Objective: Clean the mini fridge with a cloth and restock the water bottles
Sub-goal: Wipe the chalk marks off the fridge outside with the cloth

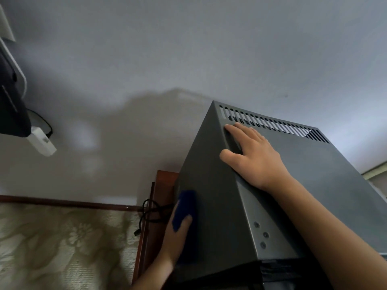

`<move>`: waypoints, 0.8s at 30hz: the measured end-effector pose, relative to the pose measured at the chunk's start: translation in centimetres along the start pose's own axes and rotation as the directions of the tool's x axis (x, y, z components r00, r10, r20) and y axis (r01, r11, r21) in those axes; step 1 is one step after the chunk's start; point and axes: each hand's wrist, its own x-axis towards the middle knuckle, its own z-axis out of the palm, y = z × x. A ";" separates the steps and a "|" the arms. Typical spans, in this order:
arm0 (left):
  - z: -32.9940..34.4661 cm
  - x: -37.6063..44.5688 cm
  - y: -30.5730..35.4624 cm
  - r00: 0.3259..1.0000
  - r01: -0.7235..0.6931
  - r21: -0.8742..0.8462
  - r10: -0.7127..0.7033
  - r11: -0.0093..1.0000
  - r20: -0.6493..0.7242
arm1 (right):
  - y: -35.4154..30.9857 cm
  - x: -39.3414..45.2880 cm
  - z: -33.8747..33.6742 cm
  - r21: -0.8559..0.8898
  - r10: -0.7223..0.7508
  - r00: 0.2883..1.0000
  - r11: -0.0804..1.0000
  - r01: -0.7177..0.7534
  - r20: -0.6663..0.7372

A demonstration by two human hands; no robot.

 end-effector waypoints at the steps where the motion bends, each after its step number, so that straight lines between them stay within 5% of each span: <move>1: 0.2 2.1 0.3 0.999 -0.049 -0.003 0.049 0.999 0.006 | 0.0 0.0 0.0 0.000 -0.010 1.000 1.000 0.010 -0.016; 5: 1.4 11.8 2.0 0.993 -0.089 0.061 0.093 0.994 -0.067 | 0.5 0.8 0.2 0.001 -0.053 0.996 0.999 0.053 -0.070; 11: 2.3 17.8 3.7 0.986 -0.164 0.108 0.163 0.981 0.025 | 1.3 1.6 0.5 0.002 -0.054 0.996 0.998 0.055 -0.070; 20: 0.4 10.1 -1.6 0.999 0.026 0.019 -0.026 0.999 -0.025 | 1.3 1.7 0.3 0.028 -0.012 0.999 1.000 0.013 -0.037; 24: -1.5 3.1 -6.3 0.994 0.105 0.105 -0.102 0.989 -0.031 | 0.8 1.1 0.1 0.021 -0.019 1.000 1.000 0.020 -0.017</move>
